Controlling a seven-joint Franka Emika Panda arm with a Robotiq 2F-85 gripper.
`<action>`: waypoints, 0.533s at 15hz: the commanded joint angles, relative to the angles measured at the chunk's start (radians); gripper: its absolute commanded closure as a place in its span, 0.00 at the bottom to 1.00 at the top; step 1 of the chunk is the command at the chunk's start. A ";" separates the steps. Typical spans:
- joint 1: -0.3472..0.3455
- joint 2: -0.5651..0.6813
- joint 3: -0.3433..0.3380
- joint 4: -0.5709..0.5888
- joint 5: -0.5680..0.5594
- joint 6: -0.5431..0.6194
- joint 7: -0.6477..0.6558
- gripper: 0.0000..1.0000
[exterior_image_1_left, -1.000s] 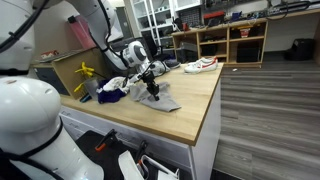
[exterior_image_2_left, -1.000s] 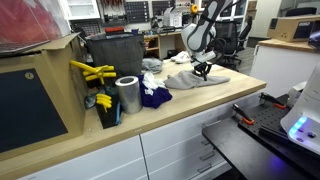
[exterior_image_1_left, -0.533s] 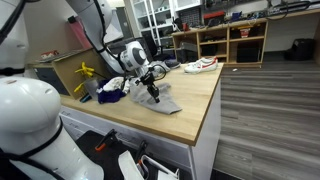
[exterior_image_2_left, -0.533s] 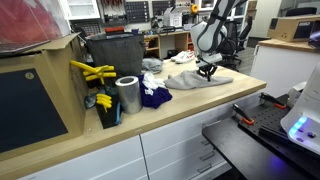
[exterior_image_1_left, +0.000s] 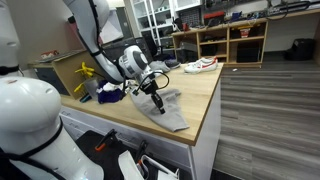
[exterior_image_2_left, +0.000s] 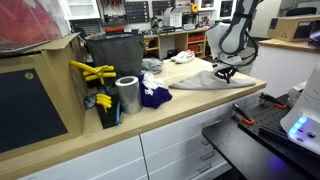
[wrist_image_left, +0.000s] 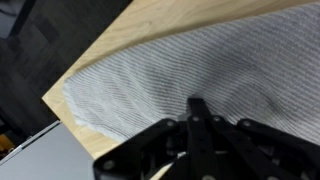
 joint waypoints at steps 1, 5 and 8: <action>-0.029 0.003 0.003 -0.070 -0.088 0.032 0.113 0.72; -0.038 -0.085 0.038 -0.072 -0.180 -0.011 0.177 0.45; -0.048 -0.123 0.094 -0.047 -0.185 -0.018 0.173 0.23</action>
